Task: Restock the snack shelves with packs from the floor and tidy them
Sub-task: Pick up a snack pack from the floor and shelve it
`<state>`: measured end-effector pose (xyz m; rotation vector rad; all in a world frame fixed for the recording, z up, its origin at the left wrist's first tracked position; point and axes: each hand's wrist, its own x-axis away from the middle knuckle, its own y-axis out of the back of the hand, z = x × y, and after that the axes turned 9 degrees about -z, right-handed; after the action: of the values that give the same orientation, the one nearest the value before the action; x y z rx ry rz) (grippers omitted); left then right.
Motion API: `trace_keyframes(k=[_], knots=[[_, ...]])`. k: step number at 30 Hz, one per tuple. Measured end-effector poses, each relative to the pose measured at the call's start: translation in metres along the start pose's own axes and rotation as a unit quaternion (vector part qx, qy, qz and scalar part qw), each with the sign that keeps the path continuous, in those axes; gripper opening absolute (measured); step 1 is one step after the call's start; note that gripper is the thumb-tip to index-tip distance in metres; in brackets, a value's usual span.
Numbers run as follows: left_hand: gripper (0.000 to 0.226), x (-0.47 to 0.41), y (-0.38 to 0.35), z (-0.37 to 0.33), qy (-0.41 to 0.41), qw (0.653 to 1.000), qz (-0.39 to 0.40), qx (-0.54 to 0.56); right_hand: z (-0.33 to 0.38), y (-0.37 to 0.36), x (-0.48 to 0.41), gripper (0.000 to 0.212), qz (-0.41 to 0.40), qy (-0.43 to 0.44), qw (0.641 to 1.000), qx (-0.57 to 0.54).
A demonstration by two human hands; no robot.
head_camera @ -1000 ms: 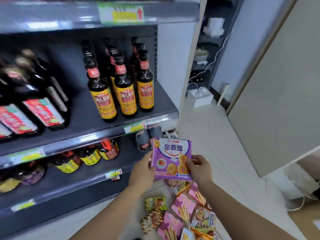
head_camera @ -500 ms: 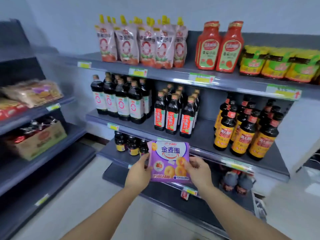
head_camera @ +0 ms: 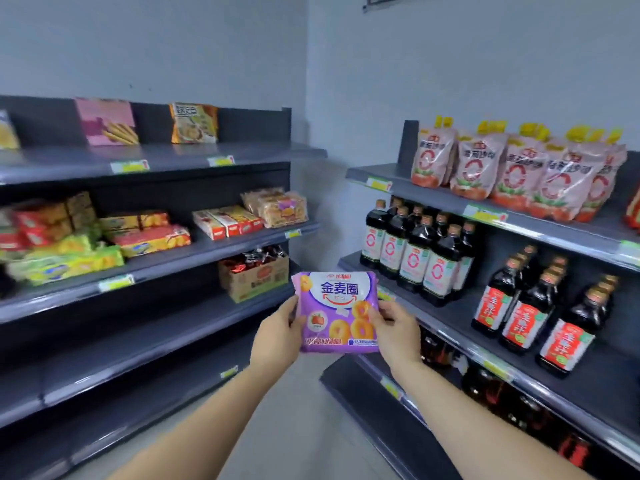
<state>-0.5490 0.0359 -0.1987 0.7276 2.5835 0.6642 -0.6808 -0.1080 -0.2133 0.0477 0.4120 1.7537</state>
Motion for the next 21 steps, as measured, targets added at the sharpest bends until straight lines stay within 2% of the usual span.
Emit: trace_keyframes(k=[3, 9, 13, 21], knots=[[0.039, -0.013, 0.049, 0.020, 0.009, 0.999, -0.052, 0.007, 0.033, -0.051, 0.014, 0.015, 0.011, 0.024, 1.000, -0.015], [0.040, -0.042, 0.136, 0.055, 0.032, 0.988, -0.150, -0.001, 0.095, -0.142, 0.042, 0.015, 0.043, 0.075, 0.995, -0.043], [0.035, -0.052, 0.177, 0.077, 0.059, 0.975, -0.212, 0.025, 0.129, -0.195, 0.053, 0.026, 0.054, 0.096, 0.993, -0.047], [0.045, -0.073, 0.247, 0.106, 0.111, 0.945, -0.307, 0.009, 0.184, -0.284, 0.064, 0.037, 0.154, 0.171, 0.972, -0.052]])
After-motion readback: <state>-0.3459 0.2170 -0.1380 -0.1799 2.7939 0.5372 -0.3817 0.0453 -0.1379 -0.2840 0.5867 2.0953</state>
